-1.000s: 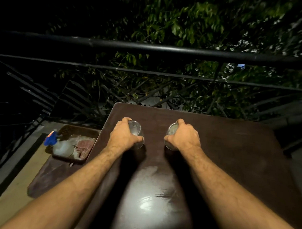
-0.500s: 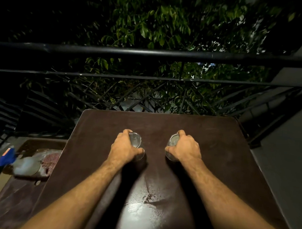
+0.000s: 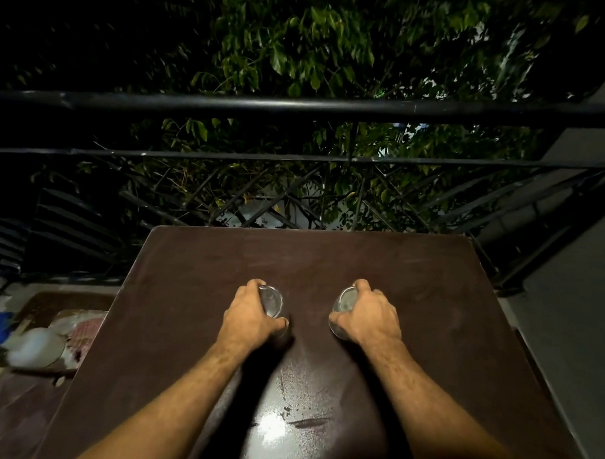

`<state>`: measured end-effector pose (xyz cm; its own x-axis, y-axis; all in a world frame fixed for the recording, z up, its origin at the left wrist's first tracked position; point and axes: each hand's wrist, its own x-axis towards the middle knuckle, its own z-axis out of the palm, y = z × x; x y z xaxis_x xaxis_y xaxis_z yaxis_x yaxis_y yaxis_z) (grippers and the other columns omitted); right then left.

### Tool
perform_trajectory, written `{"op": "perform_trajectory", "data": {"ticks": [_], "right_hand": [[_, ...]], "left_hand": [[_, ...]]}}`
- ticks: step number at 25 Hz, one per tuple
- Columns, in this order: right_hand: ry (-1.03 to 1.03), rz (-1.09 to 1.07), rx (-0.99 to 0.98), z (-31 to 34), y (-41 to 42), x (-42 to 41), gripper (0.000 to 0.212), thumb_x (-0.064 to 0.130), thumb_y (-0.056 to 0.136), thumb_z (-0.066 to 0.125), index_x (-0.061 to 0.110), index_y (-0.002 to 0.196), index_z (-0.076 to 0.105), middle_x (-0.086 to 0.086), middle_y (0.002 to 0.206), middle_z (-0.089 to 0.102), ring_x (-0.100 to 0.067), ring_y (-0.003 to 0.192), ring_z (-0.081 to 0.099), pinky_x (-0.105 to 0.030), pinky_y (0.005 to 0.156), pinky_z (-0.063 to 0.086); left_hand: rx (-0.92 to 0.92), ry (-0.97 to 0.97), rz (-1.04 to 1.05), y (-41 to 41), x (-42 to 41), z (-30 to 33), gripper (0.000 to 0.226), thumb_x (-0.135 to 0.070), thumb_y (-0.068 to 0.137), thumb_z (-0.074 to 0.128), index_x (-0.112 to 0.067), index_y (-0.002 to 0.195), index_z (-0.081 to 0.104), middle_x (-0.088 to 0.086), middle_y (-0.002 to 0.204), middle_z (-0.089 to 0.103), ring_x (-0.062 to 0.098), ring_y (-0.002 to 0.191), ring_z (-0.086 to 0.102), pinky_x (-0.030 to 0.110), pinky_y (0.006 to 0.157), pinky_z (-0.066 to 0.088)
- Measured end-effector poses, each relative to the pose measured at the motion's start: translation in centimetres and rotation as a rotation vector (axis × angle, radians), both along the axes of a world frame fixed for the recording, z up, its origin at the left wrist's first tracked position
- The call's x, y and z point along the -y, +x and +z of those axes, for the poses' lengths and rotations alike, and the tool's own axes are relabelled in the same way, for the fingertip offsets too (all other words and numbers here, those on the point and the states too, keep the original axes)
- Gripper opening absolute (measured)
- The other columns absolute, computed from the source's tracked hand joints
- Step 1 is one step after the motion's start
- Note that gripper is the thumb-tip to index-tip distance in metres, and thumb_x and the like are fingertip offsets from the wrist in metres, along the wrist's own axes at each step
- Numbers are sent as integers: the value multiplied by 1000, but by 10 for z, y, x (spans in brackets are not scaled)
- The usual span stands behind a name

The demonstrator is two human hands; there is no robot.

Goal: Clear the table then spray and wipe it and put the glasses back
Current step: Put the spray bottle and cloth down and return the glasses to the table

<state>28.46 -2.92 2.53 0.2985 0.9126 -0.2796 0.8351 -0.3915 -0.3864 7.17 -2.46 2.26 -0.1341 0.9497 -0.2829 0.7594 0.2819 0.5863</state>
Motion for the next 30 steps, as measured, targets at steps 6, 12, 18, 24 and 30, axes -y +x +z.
{"op": "perform_trajectory", "data": {"ticks": [6, 12, 18, 24, 30], "right_hand": [[-12, 28, -5, -18, -3, 3, 69, 48, 68, 74, 28, 127, 42, -5, 113, 53, -30, 106, 59, -35, 91, 49], [-15, 31, 2, -30, -4, 8, 69, 48, 68, 76, 30, 125, 43, -4, 113, 52, -30, 103, 61, -36, 89, 50], [-39, 45, 11, -32, -5, 8, 72, 48, 68, 76, 32, 128, 40, -3, 113, 50, -30, 103, 61, -37, 89, 51], [-91, 58, 22, -30, -2, 11, 104, 75, 64, 68, 33, 147, 22, -5, 134, 45, -31, 120, 50, -41, 94, 45], [165, 70, 134, 29, -5, -17, 93, 85, 78, 33, 24, 148, 27, -6, 146, 39, -32, 129, 37, -49, 100, 38]], "left_hand": [[-31, -31, -5, 2, 5, -15, 85, -38, 61, 88, -26, 135, 48, 0, 133, 53, 26, 119, 61, 37, 103, 50], [-23, -45, -10, 4, 11, -29, 85, -37, 63, 88, -26, 136, 46, 0, 134, 52, 27, 120, 60, 38, 104, 49], [-16, -78, 2, 5, 9, -32, 91, -40, 60, 91, -24, 137, 45, 1, 133, 51, 28, 119, 61, 38, 104, 51], [-7, -100, -50, 2, 10, -21, 122, -49, 57, 94, -17, 154, 28, 6, 154, 37, 29, 140, 44, 42, 117, 39], [-29, 130, -75, -26, -9, 39, 113, -61, 76, 77, -12, 160, 20, 9, 168, 19, 25, 158, 6, 40, 128, 15]]}}
